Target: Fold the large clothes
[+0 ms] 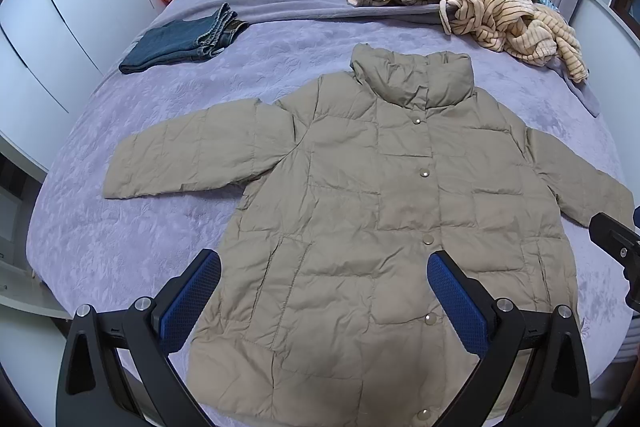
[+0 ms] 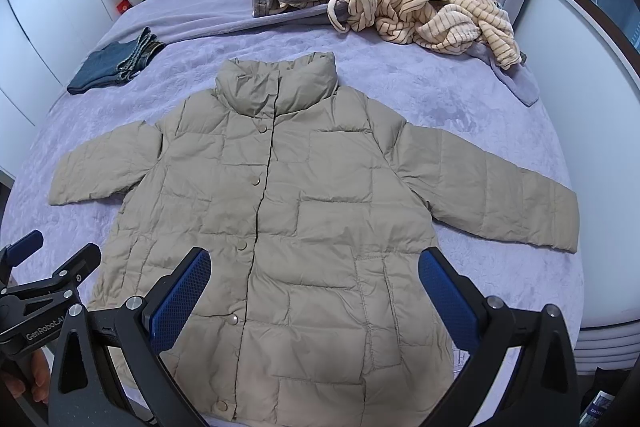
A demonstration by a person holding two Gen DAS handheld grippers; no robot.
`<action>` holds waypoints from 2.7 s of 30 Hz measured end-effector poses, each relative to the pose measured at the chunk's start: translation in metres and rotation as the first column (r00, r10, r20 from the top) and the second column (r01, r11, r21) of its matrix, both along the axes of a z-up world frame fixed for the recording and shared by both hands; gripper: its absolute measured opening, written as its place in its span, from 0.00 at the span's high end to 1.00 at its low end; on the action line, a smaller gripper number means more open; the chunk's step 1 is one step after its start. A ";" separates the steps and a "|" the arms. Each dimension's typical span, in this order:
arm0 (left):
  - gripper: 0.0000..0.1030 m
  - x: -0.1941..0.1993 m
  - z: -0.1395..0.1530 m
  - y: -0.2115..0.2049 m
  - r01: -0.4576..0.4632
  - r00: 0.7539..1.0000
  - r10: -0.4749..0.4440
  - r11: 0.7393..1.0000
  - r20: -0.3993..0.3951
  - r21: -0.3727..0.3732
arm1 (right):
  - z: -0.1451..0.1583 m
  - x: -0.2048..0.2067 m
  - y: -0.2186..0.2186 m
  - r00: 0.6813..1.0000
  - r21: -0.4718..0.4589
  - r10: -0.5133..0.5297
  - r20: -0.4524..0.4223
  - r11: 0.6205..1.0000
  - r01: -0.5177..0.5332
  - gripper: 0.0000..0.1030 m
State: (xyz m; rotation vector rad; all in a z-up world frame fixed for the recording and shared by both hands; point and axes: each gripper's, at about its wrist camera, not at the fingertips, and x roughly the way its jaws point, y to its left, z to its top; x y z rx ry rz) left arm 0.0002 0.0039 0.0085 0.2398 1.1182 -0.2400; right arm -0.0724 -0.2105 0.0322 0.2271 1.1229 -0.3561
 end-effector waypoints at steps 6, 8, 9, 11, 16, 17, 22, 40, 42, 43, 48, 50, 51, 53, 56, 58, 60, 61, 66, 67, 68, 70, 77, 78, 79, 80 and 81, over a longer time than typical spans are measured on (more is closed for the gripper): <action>0.00 0.000 0.000 0.000 -0.001 1.000 0.001 1.000 0.000 0.000 | 0.000 0.000 0.000 1.000 0.001 0.000 -0.001 1.000 0.000 0.00; 0.00 0.000 -0.001 0.001 -0.001 1.000 0.001 1.000 -0.001 0.000 | -0.001 0.000 0.000 1.000 0.001 0.000 0.000 1.000 0.000 0.00; 0.00 0.000 -0.001 0.001 0.000 1.000 0.000 1.000 -0.001 0.000 | -0.001 0.000 0.000 1.000 0.002 0.000 0.000 1.000 0.000 0.00; 0.00 0.000 -0.001 0.001 0.000 1.000 0.000 1.000 -0.001 0.000 | -0.001 0.000 0.000 1.000 0.000 0.001 0.000 1.000 -0.001 0.00; 0.00 0.000 -0.001 0.001 0.000 1.000 0.000 1.000 -0.001 0.000 | -0.001 0.000 0.000 1.000 0.001 0.000 -0.001 1.000 0.000 0.00; 0.00 0.000 -0.001 0.001 0.000 1.000 0.000 1.000 -0.001 0.000 | -0.001 0.000 0.000 1.000 0.001 0.000 -0.001 1.000 0.000 0.00; 0.00 0.002 -0.005 0.005 -0.001 1.000 0.001 1.000 -0.004 0.002 | -0.001 0.001 0.001 1.000 0.001 0.001 -0.001 1.000 -0.001 0.00; 0.00 0.003 -0.007 0.008 -0.003 1.000 0.003 1.000 -0.007 0.002 | -0.003 0.003 0.002 1.000 -0.001 0.003 -0.002 1.000 -0.003 0.00; 0.00 0.003 -0.007 0.007 -0.002 1.000 0.002 1.000 -0.007 0.001 | -0.003 0.003 0.002 1.000 0.000 0.003 -0.003 1.000 -0.003 0.00; 0.00 0.004 -0.007 0.007 -0.002 1.000 0.002 1.000 -0.007 0.002 | -0.003 0.003 0.002 1.000 0.001 0.003 -0.003 1.000 -0.003 0.00; 0.00 0.004 -0.008 0.009 -0.002 1.000 0.002 1.000 -0.009 0.002 | -0.003 0.003 0.003 1.000 0.000 0.002 -0.004 1.000 -0.002 0.00; 0.00 0.005 -0.009 0.011 -0.003 1.000 0.003 1.000 -0.011 0.002 | -0.003 0.003 0.002 1.000 0.001 0.002 -0.004 1.000 -0.002 0.00; 0.00 0.005 -0.009 0.011 -0.003 1.000 0.003 1.000 -0.011 0.002 | -0.003 0.003 0.003 1.000 0.001 0.002 -0.004 1.000 -0.002 0.00; 0.00 0.005 -0.010 0.012 -0.003 1.000 0.003 1.000 -0.011 0.002 | -0.004 0.003 0.003 1.000 0.000 0.003 -0.005 1.000 -0.003 0.00; 0.00 0.006 -0.010 0.012 -0.003 1.000 0.003 1.000 -0.012 0.003 | -0.004 0.003 0.003 1.000 0.001 0.002 -0.004 1.000 -0.002 0.00; 0.00 0.006 -0.012 0.015 -0.003 1.000 0.003 1.000 -0.012 0.003 | -0.004 0.003 0.003 1.000 0.001 0.001 -0.004 1.000 -0.001 0.00; 0.00 0.006 -0.011 0.014 -0.003 1.000 0.003 1.000 -0.012 0.003 | -0.004 0.003 0.003 1.000 0.001 0.002 -0.004 1.000 -0.002 0.00; 0.00 0.006 -0.011 0.013 -0.003 1.000 0.003 1.000 -0.013 0.003 | -0.004 0.003 0.003 1.000 0.000 0.002 -0.004 1.000 -0.002 0.00; 0.00 0.007 -0.010 0.013 -0.003 1.000 0.003 1.000 -0.013 0.003 | -0.004 0.004 0.003 1.000 0.002 0.001 -0.005 1.000 -0.001 0.00; 0.00 0.007 -0.011 0.014 -0.003 1.000 0.003 1.000 -0.013 0.003 | -0.004 0.004 0.003 1.000 0.002 0.002 -0.005 1.000 -0.002 0.00; 0.00 0.007 -0.011 0.013 -0.004 1.000 0.004 1.000 -0.014 0.003 | -0.004 0.004 0.003 1.000 0.003 0.002 -0.004 1.000 -0.002 0.00; 0.00 0.007 -0.010 0.013 -0.003 1.000 0.003 1.000 -0.014 0.004 | -0.004 0.004 0.003 1.000 0.000 0.003 -0.005 1.000 -0.003 0.00; 0.00 0.008 -0.011 0.015 -0.006 1.000 0.006 1.000 -0.017 0.004 | -0.004 0.004 0.003 1.000 0.002 0.002 -0.004 1.000 -0.002 0.00; 0.00 0.008 -0.012 0.015 -0.006 1.000 0.006 1.000 -0.017 0.005 | -0.004 0.004 0.003 1.000 0.002 0.002 -0.003 1.000 -0.002 0.00; 0.00 0.008 -0.011 0.014 -0.005 1.000 0.005 1.000 -0.016 0.004 | -0.004 0.004 0.003 1.000 0.002 0.002 -0.004 1.000 -0.002 0.00; 0.00 0.008 -0.011 0.015 -0.005 1.000 0.005 1.000 -0.016 0.004 | -0.004 0.004 0.003 1.000 0.002 0.001 -0.004 1.000 -0.001 0.00; 0.00 0.008 -0.011 0.014 -0.005 1.000 0.005 1.000 -0.016 0.005 | -0.004 0.004 0.003 1.000 0.002 0.002 -0.004 1.000 -0.002 0.00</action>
